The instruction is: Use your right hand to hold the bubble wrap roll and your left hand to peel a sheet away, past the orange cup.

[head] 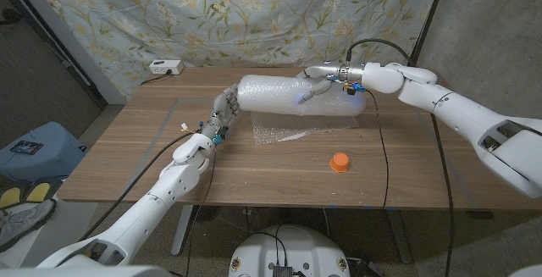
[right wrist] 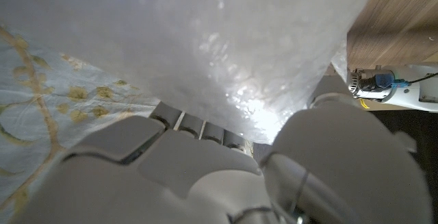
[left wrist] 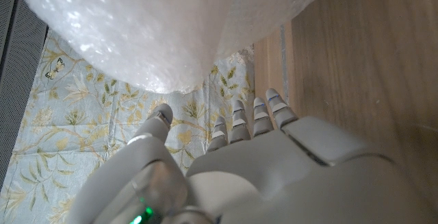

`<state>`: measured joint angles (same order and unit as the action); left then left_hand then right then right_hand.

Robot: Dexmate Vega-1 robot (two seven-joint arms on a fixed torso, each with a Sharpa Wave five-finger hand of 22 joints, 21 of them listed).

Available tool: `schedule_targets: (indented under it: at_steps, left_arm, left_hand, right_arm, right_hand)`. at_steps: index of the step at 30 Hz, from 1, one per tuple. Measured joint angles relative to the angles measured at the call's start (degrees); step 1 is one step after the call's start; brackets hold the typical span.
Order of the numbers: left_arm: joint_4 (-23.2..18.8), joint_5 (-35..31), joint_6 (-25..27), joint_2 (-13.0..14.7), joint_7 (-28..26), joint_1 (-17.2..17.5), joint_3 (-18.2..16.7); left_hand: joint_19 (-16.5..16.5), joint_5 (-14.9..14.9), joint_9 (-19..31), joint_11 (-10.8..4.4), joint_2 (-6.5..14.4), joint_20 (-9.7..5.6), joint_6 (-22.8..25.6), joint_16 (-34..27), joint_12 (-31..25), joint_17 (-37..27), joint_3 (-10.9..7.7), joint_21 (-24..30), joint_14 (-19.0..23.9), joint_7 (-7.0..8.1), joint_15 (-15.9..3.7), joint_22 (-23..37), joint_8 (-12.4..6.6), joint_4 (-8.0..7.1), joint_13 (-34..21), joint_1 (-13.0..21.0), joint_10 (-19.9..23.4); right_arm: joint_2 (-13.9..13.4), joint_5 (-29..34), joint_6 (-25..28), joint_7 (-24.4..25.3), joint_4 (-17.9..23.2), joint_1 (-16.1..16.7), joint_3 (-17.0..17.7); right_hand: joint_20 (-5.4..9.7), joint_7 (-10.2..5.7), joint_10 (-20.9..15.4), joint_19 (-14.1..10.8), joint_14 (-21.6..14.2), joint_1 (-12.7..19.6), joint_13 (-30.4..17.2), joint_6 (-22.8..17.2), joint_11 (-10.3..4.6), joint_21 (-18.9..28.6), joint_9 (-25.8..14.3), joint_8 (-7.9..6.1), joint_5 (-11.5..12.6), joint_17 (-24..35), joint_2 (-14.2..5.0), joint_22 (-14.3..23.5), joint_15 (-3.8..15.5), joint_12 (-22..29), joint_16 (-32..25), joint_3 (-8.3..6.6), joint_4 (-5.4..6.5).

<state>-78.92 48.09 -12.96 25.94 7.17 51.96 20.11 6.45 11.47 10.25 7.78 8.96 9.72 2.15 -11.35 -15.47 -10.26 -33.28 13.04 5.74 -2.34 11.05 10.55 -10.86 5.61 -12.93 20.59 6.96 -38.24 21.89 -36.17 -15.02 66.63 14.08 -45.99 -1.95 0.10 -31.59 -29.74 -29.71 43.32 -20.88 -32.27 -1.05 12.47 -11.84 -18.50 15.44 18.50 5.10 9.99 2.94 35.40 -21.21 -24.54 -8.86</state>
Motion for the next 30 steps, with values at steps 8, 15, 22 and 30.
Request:
schedule_targets:
  at_steps: [8,15,22,30]
  left_arm:
    - [0.51,0.06,0.00,-0.19,0.32,-0.35,0.09]
    - [1.04,0.06,0.00,-0.40,0.68,-0.81,0.27]
    - [1.59,0.03,-0.11,-0.75,1.12,-1.25,0.48]
    - [1.46,-0.21,-0.18,-0.92,1.31,-1.59,0.78]
  left_hand:
    - [0.00,0.00,0.00,0.00,0.00,0.00,0.00,0.00,0.00,0.00,-0.16,0.00,0.00,0.00,0.00,0.00,0.00,0.16,-0.27,0.00,0.00]
    - [0.00,0.00,0.00,0.00,0.00,0.00,0.00,0.00,0.00,0.00,-0.16,0.00,0.00,0.00,0.00,0.00,0.00,0.16,-0.27,0.00,0.00]
    - [0.00,0.00,0.00,0.00,0.00,0.00,0.00,0.00,0.00,0.00,-0.16,0.00,0.00,0.00,0.00,0.00,0.00,0.16,-0.27,0.00,0.00]
    - [0.53,0.00,0.00,0.00,0.00,0.11,0.31,0.00,0.00,0.00,-0.49,0.00,0.20,0.31,-0.21,0.00,0.00,0.48,-0.26,0.00,0.00]
  right_arm:
    - [-0.92,-3.85,3.58,-2.68,3.19,2.12,2.22]
    - [-1.42,-6.53,6.27,-4.44,5.28,3.43,3.61]
    - [-1.84,-9.36,9.52,-5.97,7.48,4.69,4.84]
    - [-2.34,-12.69,13.91,-7.16,9.76,6.01,5.99]
  right_hand:
    - [-0.42,0.09,-0.54,-0.85,-0.67,0.07,0.05,-0.52,0.06,0.00,0.00,0.03,-0.45,0.27,-0.09,0.00,0.05,0.22,-0.44,0.08,-0.08]
    - [-0.30,0.00,-1.46,-1.36,-1.56,0.14,0.01,-1.63,-0.03,0.00,-0.27,0.21,-0.88,0.42,-0.16,0.00,-0.09,0.65,-0.73,0.38,-0.38]
    - [-0.40,0.39,-2.35,-2.48,-2.82,0.14,-0.24,-2.46,0.10,0.34,-0.33,0.22,-1.33,0.53,-0.16,0.00,0.16,1.11,-1.42,0.38,-0.38]
    - [-0.41,0.93,-2.67,-2.89,-3.92,0.83,-0.57,-3.16,0.42,0.34,-0.33,0.24,-1.77,0.99,-0.38,0.00,0.22,1.32,-1.77,0.38,-0.38]
